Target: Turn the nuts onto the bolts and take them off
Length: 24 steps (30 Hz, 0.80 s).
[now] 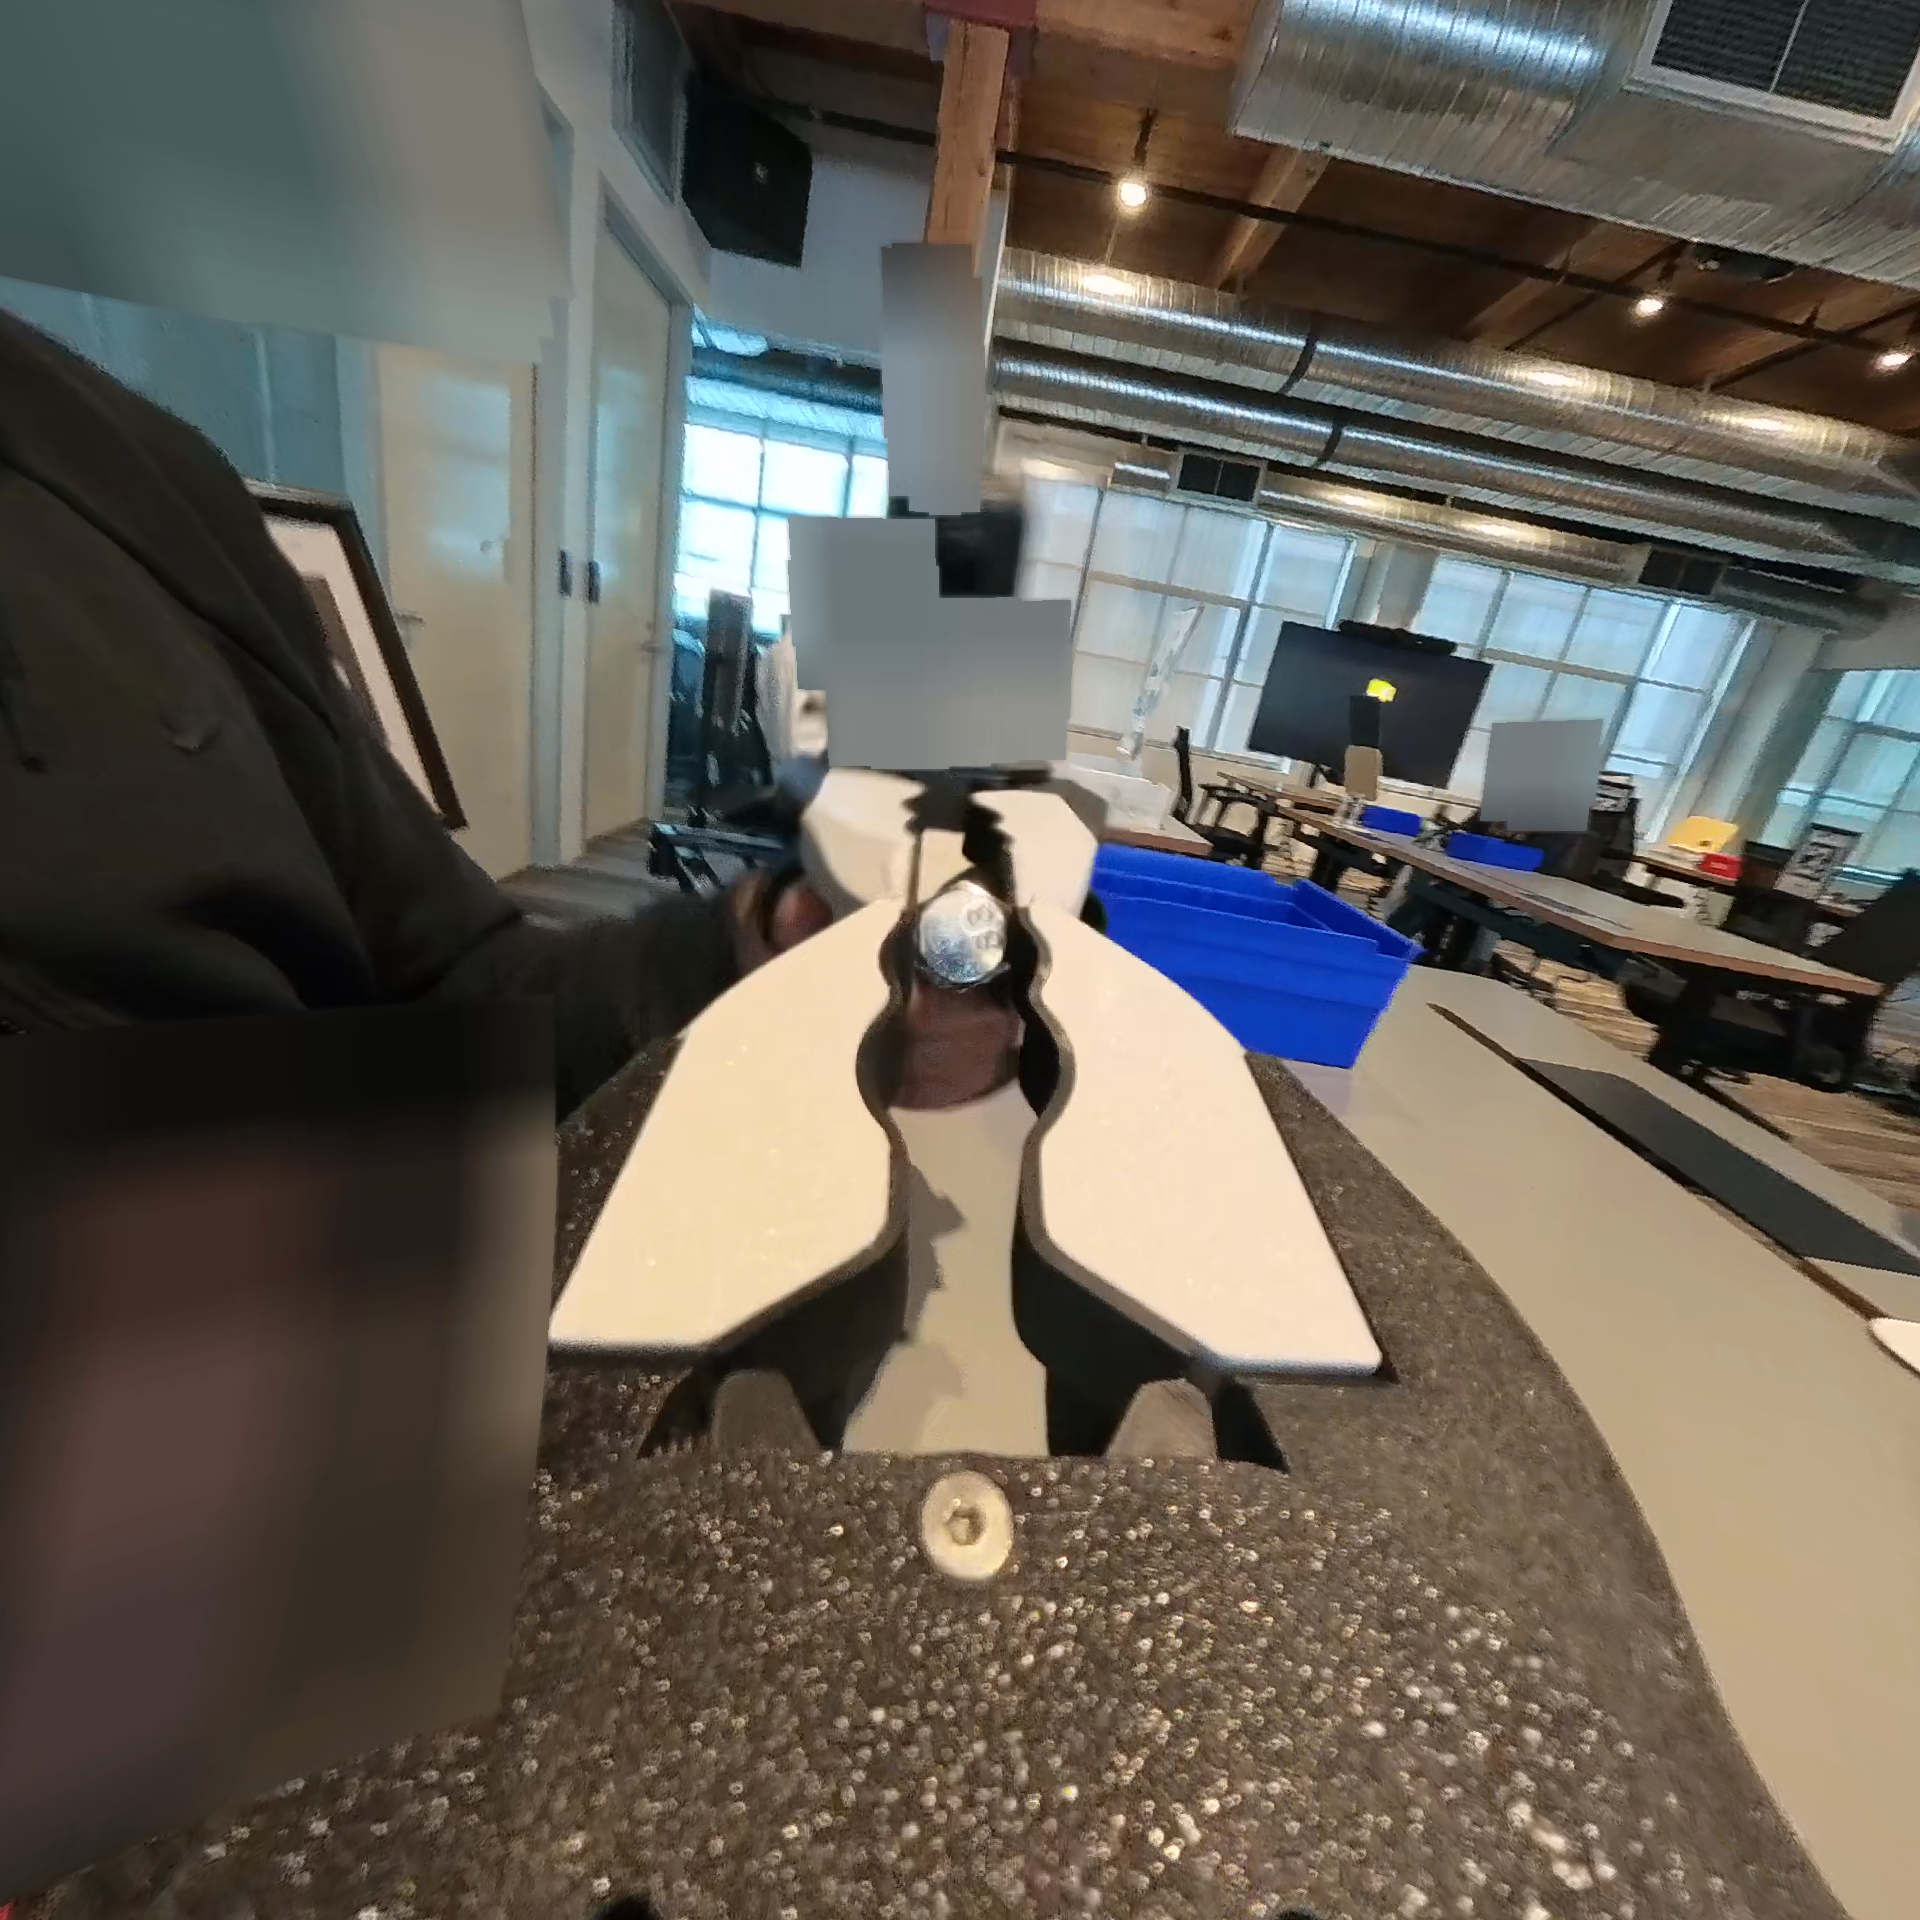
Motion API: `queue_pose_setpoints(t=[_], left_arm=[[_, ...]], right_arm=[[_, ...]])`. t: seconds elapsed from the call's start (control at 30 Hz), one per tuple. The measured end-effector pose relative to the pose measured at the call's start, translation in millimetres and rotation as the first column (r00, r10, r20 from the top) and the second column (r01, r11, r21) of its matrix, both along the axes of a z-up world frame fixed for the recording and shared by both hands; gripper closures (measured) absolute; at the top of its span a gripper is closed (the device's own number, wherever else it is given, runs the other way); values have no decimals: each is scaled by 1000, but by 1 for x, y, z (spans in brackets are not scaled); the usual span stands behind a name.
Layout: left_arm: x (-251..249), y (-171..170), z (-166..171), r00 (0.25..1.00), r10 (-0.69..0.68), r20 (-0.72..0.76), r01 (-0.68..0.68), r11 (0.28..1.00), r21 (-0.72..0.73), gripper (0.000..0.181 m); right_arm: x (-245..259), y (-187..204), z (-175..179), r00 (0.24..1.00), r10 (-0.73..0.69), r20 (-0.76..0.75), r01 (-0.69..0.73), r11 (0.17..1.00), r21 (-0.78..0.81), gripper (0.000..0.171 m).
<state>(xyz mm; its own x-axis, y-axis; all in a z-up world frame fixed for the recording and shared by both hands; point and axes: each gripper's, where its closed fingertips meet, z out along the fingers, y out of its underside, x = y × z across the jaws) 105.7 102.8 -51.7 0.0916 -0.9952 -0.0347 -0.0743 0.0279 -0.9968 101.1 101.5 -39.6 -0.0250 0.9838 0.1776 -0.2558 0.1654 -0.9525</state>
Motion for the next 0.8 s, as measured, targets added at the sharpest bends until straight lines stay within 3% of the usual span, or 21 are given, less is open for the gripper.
queue_pose_setpoints(t=[0.1,0.2,0.3,0.4,0.47,0.63,0.8], left_arm=[[-1,-1,-3,996,-81,28,86,947,-309,164],[-4,-5,8,981,-137,137,179,914,-364,162],[-9,-6,16,976,-142,168,182,950,-254,146],[-8,-2,11,991,-80,104,83,996,-22,137],[-5,1,6,997,-26,68,16,990,139,137],[3,0,8,992,43,115,-81,934,349,147],[6,-5,6,993,29,114,-73,913,401,161]], right_arm=[[-1,-1,-5,999,-29,33,28,999,41,154],[-1,-1,-5,999,-38,31,37,998,50,154],[2,0,-1,1000,-29,5,29,999,25,154],[6,-1,5,999,-4,-40,4,1000,1,154],[9,-1,8,998,8,-62,-8,1000,-15,154],[11,-2,10,996,30,-81,-33,999,-35,154],[8,-5,9,996,44,-75,-47,998,-35,154]])
